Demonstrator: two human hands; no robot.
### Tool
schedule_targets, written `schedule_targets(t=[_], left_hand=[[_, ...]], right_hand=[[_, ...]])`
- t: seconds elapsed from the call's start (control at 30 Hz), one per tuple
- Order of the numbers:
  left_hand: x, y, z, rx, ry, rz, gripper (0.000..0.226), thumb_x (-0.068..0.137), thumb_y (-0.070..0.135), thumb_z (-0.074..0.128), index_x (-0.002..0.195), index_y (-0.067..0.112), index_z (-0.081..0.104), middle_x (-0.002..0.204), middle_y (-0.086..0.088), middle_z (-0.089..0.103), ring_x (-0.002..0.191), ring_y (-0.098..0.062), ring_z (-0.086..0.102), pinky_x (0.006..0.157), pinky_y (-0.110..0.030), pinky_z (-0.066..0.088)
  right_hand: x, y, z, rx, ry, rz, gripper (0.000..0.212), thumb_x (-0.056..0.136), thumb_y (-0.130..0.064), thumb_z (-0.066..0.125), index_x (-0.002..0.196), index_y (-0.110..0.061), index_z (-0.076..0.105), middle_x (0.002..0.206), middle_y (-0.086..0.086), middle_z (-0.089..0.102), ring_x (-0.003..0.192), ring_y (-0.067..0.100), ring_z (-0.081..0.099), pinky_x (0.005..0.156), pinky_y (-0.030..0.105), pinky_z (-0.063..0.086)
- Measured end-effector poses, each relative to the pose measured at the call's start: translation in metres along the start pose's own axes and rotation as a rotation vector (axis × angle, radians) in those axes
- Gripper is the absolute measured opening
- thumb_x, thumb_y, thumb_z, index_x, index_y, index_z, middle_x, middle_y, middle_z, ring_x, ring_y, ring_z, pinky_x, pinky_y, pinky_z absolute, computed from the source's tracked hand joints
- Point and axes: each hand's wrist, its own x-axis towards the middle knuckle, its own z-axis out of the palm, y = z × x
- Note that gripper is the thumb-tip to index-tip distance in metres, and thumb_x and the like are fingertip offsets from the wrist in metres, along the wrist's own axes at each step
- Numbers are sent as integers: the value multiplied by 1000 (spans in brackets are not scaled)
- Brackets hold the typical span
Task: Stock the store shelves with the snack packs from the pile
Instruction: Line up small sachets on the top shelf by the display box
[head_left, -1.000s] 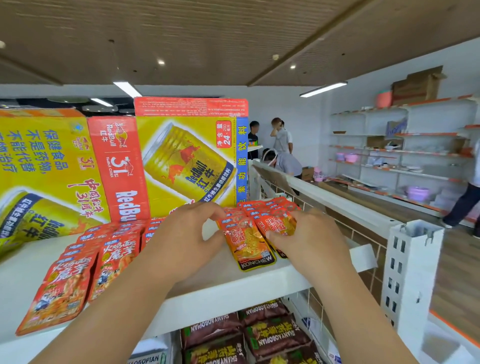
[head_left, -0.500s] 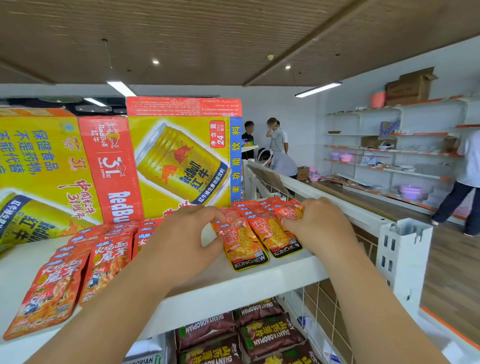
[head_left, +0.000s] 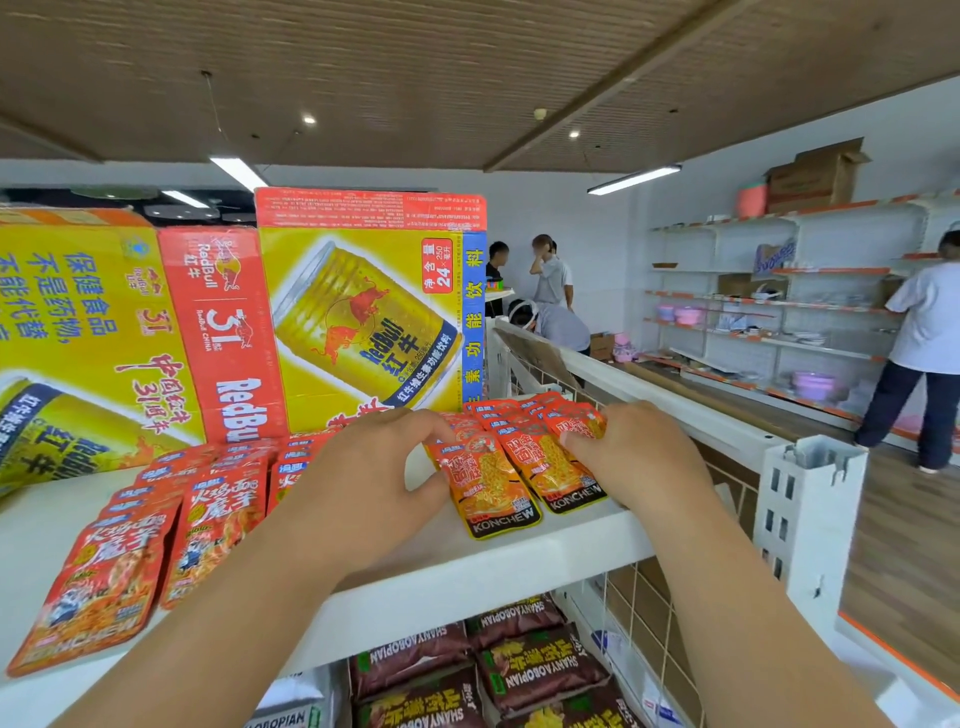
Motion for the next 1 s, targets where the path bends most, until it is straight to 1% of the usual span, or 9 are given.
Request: schedule_targets(t=[0.2, 0.3, 0.37, 0.5, 0.57, 0.63, 0.7, 0.83, 1.0], left_hand=[[1, -2, 0, -23, 8, -8, 31, 83, 34, 63, 114, 39, 62, 110, 22, 59, 104, -4, 51, 89, -24, 38], [1, -3, 1, -18, 2, -25, 33, 86, 27, 69, 116, 40, 61, 113, 21, 60, 107, -5, 51, 92, -26, 40], [0, -4, 0, -21, 1, -26, 33, 85, 31, 68, 117, 40, 61, 114, 20, 60, 108, -5, 51, 94, -26, 41], [0, -3, 0, -35, -12, -28, 41, 77, 45, 54, 117, 42, 61, 113, 19, 60, 106, -6, 51, 96, -29, 44], [0, -2, 0, -46, -6, -27, 42, 76, 45, 54, 118, 43, 62, 114, 19, 61, 106, -6, 52, 96, -30, 44], [0, -1, -1, -54, -3, -22, 43, 77, 45, 54, 119, 43, 63, 114, 20, 61, 107, -7, 52, 96, -31, 44], [0, 0, -1, -62, -1, -14, 44, 77, 47, 54, 119, 45, 63, 113, 24, 60, 108, -8, 52, 96, -33, 45], [1, 1, -1, -63, 2, 9, 52, 73, 59, 44, 119, 44, 63, 116, 24, 62, 110, -9, 54, 96, -33, 45], [-1, 3, -2, -15, 2, 22, 58, 74, 64, 39, 120, 40, 64, 118, 18, 64, 114, -12, 54, 97, -35, 46]], right_hand=[[-3, -1, -1, -35, 8, 12, 60, 84, -68, 56, 122, -22, 64, 107, 3, 58, 95, 24, 60, 77, 38, 52], [-3, -3, -2, -45, -1, 18, 60, 84, -67, 57, 125, -23, 62, 106, 2, 56, 94, 22, 58, 73, 35, 48], [-4, -3, -3, -49, -4, 13, 59, 85, -66, 56, 126, -24, 62, 102, 0, 52, 90, 20, 54, 71, 34, 45], [-7, -3, -5, -41, 20, -5, 55, 87, -64, 54, 124, -24, 62, 99, 0, 51, 89, 20, 55, 70, 34, 44], [-10, -5, -5, -32, 63, -35, 55, 89, -61, 54, 129, -24, 61, 105, 3, 54, 94, 22, 57, 74, 35, 47], [-15, -5, -6, 6, 154, -96, 54, 91, -56, 55, 134, -24, 59, 117, 6, 59, 105, 26, 59, 84, 39, 51], [-19, -5, -6, 89, 249, -180, 51, 91, -49, 60, 135, -24, 61, 123, 7, 62, 111, 27, 59, 91, 41, 51], [-26, -2, -5, 178, 314, -276, 41, 90, -42, 64, 127, -24, 66, 119, 3, 66, 111, 26, 59, 94, 41, 50], [-36, 0, -4, 199, 343, -312, 36, 92, -38, 64, 125, -25, 67, 117, 1, 66, 109, 24, 58, 91, 38, 48]])
